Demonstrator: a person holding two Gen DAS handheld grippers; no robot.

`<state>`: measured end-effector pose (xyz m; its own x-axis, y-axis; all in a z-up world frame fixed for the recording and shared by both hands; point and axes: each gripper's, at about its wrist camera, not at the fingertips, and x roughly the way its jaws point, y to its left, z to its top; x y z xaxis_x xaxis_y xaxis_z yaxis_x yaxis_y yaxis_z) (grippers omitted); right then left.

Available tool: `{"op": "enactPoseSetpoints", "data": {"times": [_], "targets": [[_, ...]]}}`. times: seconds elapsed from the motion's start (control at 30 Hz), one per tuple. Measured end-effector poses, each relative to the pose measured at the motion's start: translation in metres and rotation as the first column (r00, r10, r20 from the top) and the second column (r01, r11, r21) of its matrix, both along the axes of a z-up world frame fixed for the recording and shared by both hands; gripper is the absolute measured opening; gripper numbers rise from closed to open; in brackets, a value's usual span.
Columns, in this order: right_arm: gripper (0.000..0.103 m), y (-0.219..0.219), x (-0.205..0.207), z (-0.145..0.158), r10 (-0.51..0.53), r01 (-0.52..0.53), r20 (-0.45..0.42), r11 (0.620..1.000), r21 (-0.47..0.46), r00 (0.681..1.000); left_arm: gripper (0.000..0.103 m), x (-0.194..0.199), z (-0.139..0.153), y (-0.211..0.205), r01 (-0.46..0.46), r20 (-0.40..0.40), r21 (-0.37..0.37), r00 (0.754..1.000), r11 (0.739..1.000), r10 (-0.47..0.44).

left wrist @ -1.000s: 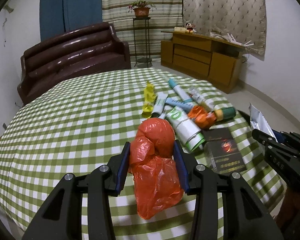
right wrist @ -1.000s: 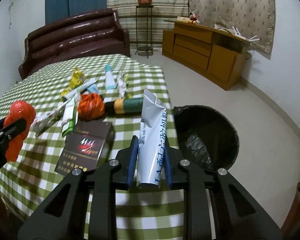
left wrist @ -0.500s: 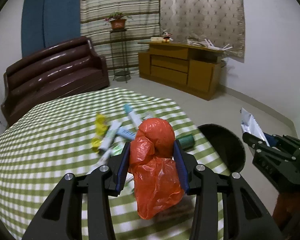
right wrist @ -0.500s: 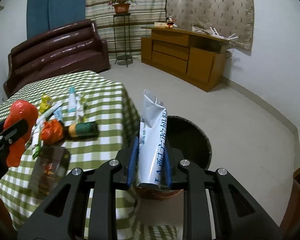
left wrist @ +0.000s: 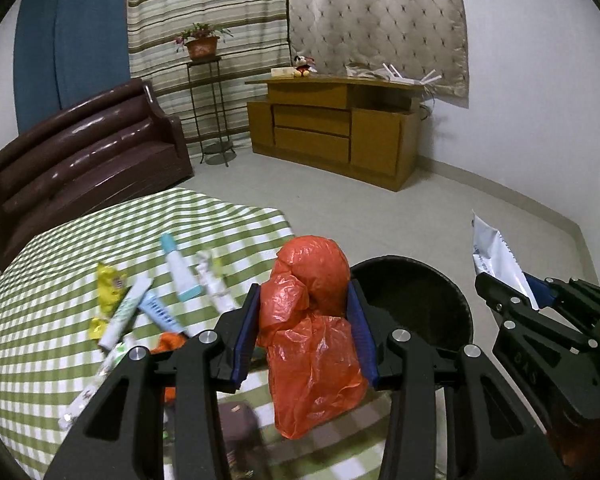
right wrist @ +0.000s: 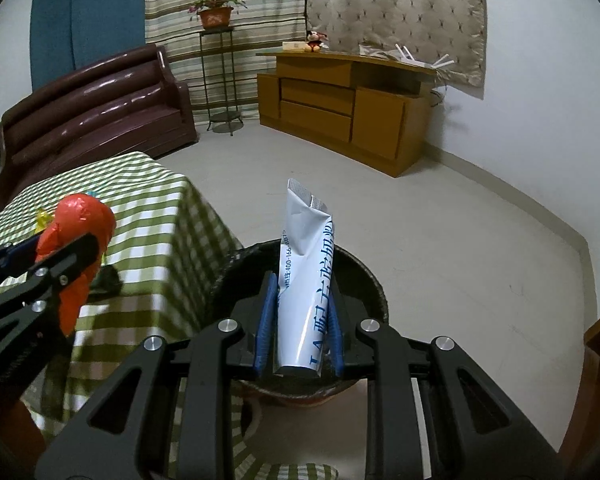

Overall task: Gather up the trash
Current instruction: 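Carry the red bag and white tube over the black bin with both grippers, then open both grippers to drop the red bag and white tube into the bin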

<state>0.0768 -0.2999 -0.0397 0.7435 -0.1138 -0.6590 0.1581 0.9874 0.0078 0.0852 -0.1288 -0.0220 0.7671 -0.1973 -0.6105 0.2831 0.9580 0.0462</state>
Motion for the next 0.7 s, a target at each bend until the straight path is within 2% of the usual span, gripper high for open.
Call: {"op": "enactPoseSetpoints", "data": {"times": [0.7], "targets": [[0.025, -0.039, 0.036, -0.025, -0.011, 0.012, -0.023, 0.999, 0.050, 1.000, 0.044, 0.043, -0.018, -0.062, 0.032, -0.040, 0.091, 0.999, 0.995, -0.028]]}}
